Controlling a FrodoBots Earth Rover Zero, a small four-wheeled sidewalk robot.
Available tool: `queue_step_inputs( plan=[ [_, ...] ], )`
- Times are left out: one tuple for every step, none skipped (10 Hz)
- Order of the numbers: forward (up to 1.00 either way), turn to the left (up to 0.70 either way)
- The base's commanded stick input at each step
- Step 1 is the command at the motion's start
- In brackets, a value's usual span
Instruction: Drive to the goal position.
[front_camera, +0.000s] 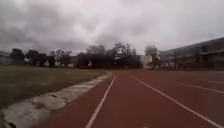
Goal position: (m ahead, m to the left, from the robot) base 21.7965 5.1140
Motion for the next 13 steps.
queue_step_inputs(
  plan=[
    [1.0, 0.0],
    [1.0, 0.0],
    [1.0, -0.16],
    [1.0, -0.39],
    [1.0, -0.4],
    [1.0, -0.34],
    [1.0, -0.12],
    [1.0, 0.0],
    [1.0, 0.0],
    [1.0, 0.0],
    [1.0, 0.0],
    [1.0, 0.0],
    [1.0, 0.0]
  ],
)
